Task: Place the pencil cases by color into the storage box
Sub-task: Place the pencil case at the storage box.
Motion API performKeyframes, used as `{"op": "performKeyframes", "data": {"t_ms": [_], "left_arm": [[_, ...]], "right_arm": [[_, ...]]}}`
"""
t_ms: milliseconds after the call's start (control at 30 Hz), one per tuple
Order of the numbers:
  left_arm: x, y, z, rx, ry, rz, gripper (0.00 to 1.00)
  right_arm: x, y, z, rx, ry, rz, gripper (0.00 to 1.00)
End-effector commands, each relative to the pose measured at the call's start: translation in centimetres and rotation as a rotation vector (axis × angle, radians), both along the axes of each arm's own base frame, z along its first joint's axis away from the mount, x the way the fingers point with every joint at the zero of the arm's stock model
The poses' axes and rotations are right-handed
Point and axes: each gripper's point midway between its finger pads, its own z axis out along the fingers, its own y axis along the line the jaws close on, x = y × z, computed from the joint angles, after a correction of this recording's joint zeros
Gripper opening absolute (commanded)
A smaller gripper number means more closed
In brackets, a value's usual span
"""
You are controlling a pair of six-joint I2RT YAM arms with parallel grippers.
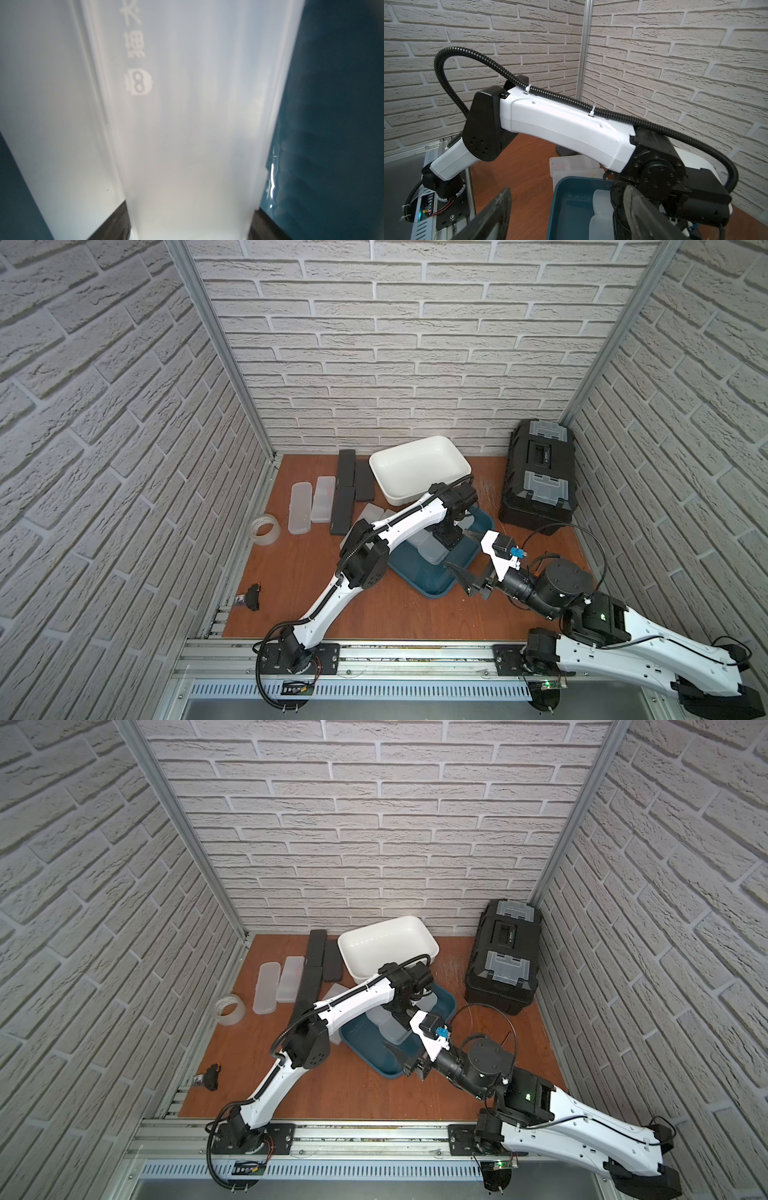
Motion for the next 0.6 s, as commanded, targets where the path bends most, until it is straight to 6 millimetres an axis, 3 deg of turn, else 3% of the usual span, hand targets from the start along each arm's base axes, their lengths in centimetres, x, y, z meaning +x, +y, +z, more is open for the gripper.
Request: {"op": "performKeyframes", "data": {"t_ms": [0,333,567], "left_arm": [[0.6,-0.4,-1.3,-0.013,0.011,0.011,0.69],[2.1,-0.1,-2.0,-0.024,0.0,0.048,0.69],[2.9,0.3,-2.2,-0.028,0.007,0.066,0.69]], "right_arm": [[0.3,-1.2,0.4,-0.025,-0.014,-0.054,0.85],[1.9,-2.0,-2.2,-0.093,0.07,-0.181,0.85],[2.7,-4.3,-3.8,-0.084,0.137,-0.311,0.86]]}}
